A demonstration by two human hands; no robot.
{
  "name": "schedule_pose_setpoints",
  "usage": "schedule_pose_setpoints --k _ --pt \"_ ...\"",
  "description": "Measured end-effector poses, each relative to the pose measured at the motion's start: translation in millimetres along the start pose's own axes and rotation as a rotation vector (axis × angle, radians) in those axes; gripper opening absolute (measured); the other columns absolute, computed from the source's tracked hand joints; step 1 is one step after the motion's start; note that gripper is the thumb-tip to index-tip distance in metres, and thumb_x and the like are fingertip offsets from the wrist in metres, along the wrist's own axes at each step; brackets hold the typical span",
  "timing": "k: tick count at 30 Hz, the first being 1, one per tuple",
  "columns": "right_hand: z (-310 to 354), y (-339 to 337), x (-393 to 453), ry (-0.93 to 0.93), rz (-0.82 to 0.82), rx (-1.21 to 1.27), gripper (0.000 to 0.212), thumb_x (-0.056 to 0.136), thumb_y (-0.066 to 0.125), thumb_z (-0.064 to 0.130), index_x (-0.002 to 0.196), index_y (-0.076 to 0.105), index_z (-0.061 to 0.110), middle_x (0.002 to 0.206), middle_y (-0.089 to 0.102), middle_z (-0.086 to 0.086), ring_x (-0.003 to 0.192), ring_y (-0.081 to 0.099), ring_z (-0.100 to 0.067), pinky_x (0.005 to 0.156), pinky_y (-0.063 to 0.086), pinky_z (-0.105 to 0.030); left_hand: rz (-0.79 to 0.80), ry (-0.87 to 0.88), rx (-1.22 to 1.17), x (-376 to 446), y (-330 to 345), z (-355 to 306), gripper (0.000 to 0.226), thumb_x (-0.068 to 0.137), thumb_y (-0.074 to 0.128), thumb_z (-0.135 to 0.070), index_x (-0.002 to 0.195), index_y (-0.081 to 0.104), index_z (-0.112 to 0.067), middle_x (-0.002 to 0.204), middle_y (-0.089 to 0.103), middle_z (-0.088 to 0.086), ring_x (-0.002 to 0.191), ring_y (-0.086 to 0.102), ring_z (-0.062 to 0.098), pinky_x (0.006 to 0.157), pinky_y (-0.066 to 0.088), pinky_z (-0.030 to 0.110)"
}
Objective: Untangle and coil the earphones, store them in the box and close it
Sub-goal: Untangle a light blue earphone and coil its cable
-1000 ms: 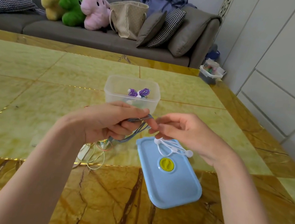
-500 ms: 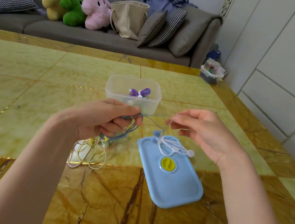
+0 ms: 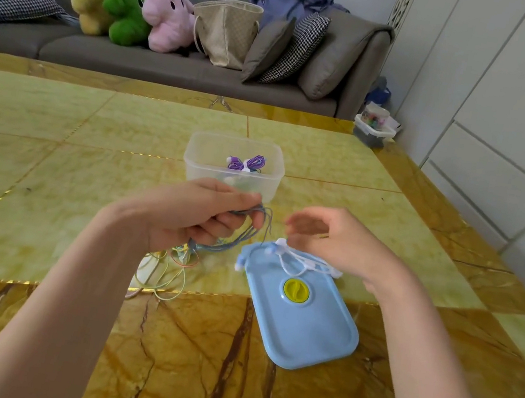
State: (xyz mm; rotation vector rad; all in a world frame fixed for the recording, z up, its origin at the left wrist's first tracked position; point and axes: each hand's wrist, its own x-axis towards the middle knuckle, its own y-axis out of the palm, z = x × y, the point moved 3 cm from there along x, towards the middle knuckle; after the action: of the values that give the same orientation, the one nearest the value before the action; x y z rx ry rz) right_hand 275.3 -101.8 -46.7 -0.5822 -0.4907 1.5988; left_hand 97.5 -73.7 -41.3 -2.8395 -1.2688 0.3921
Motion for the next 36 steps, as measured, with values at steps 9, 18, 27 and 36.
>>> schedule_pose_setpoints --k 9,18,27,36 --pt "15.0 11.5 0.8 -0.108 0.144 0.802 0.014 0.072 0.062 0.014 0.076 0.075 0.015 0.070 0.065 0.000 0.064 0.056 -0.012 0.071 0.048 -0.022 0.101 0.117 -0.333 0.8 9.1 -9.0 0.035 0.084 0.044 -0.035 0.081 0.075 -0.019 0.049 0.034 -0.007 0.035 0.015 0.000 0.033 0.010 0.014" --pt "14.4 26.4 9.2 -0.119 0.137 0.809 0.026 0.094 0.047 0.014 0.091 0.069 0.000 0.084 0.068 -0.014 0.081 0.064 -0.025 0.086 0.047 -0.034 0.309 0.272 -0.835 5.3 33.2 -14.5 0.040 0.089 0.039 -0.031 0.101 0.072 -0.012 0.079 0.066 -0.005 0.038 0.026 0.002 0.032 0.027 0.008" --pt "33.7 39.7 -1.5 -0.139 0.062 0.293 0.021 0.096 0.046 0.008 0.083 0.063 0.006 0.063 0.052 -0.003 0.048 0.043 -0.014 0.048 0.048 -0.023 -0.271 0.369 -0.804 11.7 10.4 -11.4 0.034 0.094 0.041 -0.028 0.123 0.054 -0.015 0.124 0.063 -0.001 0.099 0.068 0.014 0.086 0.053 0.026" --pt "39.7 23.6 -1.7 -0.397 -0.356 -0.045 0.014 0.075 0.071 0.001 0.085 0.072 0.010 0.074 0.057 0.006 0.070 0.059 -0.012 0.070 0.052 -0.032 -0.454 0.237 -0.206 18.3 12.6 -5.2 0.027 0.102 0.034 -0.025 0.092 0.059 -0.032 0.097 0.066 -0.005 0.093 0.064 0.017 0.081 0.050 0.026"
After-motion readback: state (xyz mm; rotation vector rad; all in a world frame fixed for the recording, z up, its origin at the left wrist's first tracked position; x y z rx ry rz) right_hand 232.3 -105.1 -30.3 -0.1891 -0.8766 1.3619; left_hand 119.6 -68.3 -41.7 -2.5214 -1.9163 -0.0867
